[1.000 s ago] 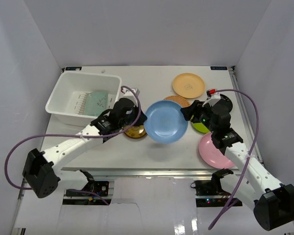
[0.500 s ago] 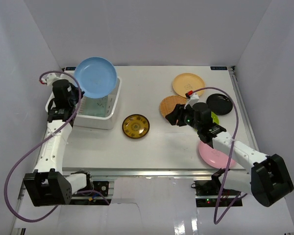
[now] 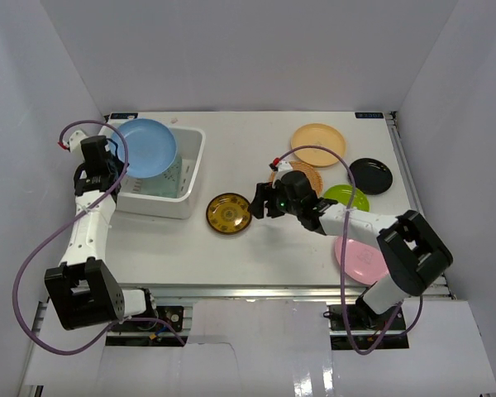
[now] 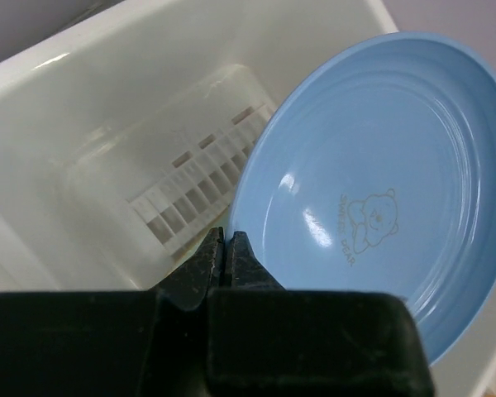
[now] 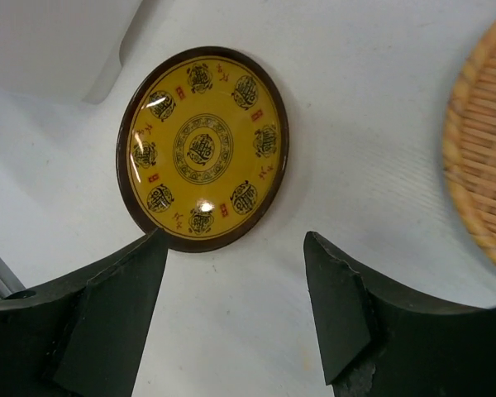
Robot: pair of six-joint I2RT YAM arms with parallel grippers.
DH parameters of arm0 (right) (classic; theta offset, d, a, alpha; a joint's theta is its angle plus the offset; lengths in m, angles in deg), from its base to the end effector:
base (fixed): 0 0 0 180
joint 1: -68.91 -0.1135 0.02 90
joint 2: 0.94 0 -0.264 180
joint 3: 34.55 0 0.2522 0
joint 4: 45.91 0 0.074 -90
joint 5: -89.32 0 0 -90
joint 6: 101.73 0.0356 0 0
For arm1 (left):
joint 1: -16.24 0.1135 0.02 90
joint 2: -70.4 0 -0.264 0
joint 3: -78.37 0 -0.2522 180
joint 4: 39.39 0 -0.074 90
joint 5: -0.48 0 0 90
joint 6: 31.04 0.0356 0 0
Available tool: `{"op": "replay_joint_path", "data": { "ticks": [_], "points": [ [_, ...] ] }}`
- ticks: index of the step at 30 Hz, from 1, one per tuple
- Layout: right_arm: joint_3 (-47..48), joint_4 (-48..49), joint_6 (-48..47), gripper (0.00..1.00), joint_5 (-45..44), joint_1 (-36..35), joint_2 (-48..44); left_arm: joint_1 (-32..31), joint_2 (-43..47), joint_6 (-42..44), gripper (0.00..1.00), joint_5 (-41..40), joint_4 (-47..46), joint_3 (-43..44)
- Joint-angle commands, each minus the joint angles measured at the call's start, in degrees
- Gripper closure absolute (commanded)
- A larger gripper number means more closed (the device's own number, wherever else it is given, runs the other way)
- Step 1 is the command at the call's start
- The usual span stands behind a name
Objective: Place the plates into the plastic bin on the countertop
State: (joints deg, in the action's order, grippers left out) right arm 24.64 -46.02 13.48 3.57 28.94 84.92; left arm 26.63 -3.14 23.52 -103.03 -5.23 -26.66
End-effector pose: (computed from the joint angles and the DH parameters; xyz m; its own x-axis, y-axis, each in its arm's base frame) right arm 0.2467 0.2102 0.2143 -0.6069 0.0456 -0.7935 -0.4784 0.7763 0.4105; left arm 0.2825 0.0602 0.3142 -0.2195 -0.6135 -0.7586 -0.6087 0.6938 -0.3849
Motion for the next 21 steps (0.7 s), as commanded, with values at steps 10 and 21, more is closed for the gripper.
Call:
{"op": "replay_joint_path", "data": {
  "ticks": [10, 21],
  "points": [
    [9.06, 3.48, 4.14, 0.39, -3.11, -2.05, 16.35, 0.07, -5.47, 4.24, 0.68, -0.20, -0.28, -0.39],
    [10.38, 5.15, 6.86, 0.69, -2.76, -2.13, 22.24, -1.25, 6.45, 2.39, 0.07, 11.83, -7.13, -3.11]
  ]
}}
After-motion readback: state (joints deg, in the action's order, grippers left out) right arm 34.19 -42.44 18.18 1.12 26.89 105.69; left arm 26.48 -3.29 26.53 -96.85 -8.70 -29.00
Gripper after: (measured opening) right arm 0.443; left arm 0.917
